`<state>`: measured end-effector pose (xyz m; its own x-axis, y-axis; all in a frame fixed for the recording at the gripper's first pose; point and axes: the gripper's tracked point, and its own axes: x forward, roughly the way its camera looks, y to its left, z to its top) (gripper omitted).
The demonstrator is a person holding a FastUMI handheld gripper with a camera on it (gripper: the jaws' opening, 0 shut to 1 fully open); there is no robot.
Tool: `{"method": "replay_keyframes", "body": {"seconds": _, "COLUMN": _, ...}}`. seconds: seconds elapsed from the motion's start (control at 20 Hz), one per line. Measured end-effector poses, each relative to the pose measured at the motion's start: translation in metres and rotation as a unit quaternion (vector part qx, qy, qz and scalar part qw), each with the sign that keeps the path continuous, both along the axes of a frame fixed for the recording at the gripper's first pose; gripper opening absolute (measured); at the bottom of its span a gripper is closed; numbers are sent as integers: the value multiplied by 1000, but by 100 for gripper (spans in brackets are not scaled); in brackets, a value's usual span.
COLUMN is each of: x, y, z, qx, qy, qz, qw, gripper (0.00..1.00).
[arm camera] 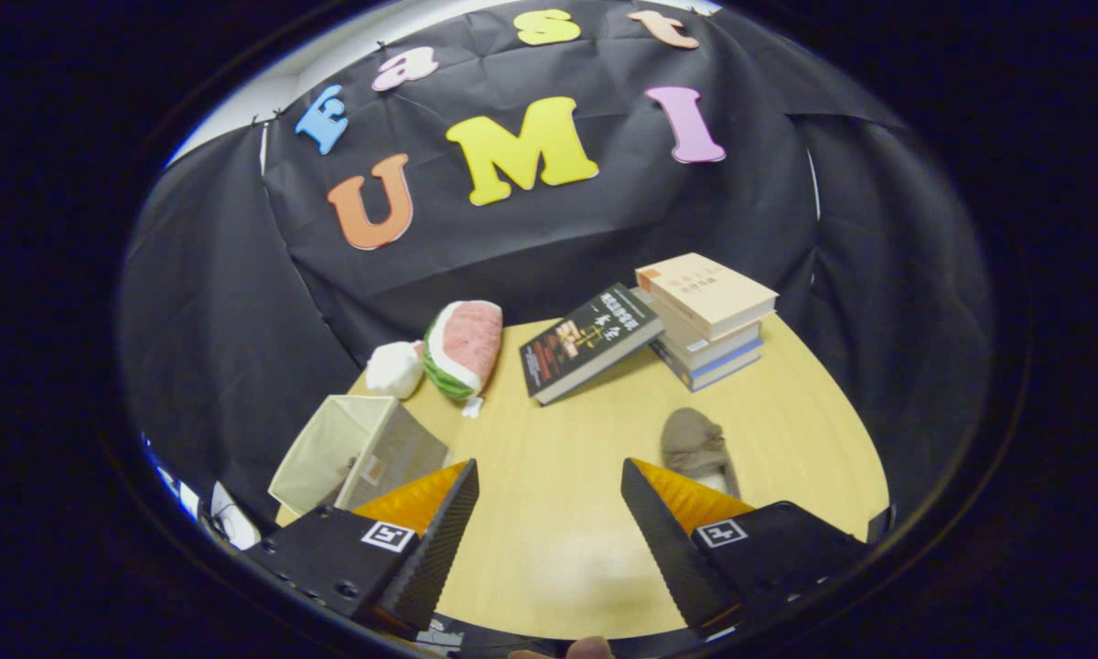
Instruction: Open the storage box then place both shoes into the box .Put the left shoe in first, then the right shoe, with the right side of both shoes facing outward in a uniform manner.
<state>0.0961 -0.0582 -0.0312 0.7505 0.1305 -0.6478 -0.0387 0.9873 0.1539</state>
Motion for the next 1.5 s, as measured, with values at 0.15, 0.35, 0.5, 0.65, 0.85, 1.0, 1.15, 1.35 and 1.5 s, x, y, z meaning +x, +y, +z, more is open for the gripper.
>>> {"method": "replay_keyframes", "body": {"seconds": 0.15, "x": 3, "y": -50, "z": -30, "qx": -27, "qy": 32, "qz": -12, "qw": 999, "gripper": 96}}
{"method": "replay_keyframes", "body": {"seconds": 0.35, "x": 8, "y": -107, "z": -66, "qx": -75, "qy": 67, "qz": -25, "qw": 995, "gripper": 96}}
{"method": "replay_keyframes", "body": {"seconds": 0.5, "x": 20, "y": -130, "z": -93, "qx": -94, "qy": 103, "qz": -28, "qw": 990, "gripper": 96}}
{"method": "replay_keyframes", "body": {"seconds": 0.65, "x": 32, "y": -135, "z": -125, "qx": -80, "qy": 151, "qz": -23, "qw": 985, "gripper": 96}}
{"method": "replay_keyframes", "body": {"seconds": 0.85, "x": 48, "y": -141, "z": -149, "qx": -77, "qy": 187, "qz": -26, "qw": 979, "gripper": 72}}
{"method": "replay_keyframes", "body": {"seconds": 1.0, "x": 54, "y": -145, "z": -156, "qx": -80, "qy": 200, "qz": -30, "qw": 976, "gripper": 44}}
{"method": "replay_keyframes", "body": {"seconds": 1.15, "x": 55, "y": -144, "z": -164, "qx": -74, "qy": 218, "qz": -25, "qw": 973, "gripper": 16}}
{"method": "replay_keyframes", "body": {"seconds": 1.35, "x": 58, "y": -146, "z": -168, "qx": -54, "qy": 223, "qz": -37, "qw": 973, "gripper": 0}}
{"method": "replay_keyframes", "body": {"seconds": 1.5, "x": 58, "y": -145, "z": -161, "qx": 2, "qy": 216, "qz": -56, "qw": 975, "gripper": 0}}
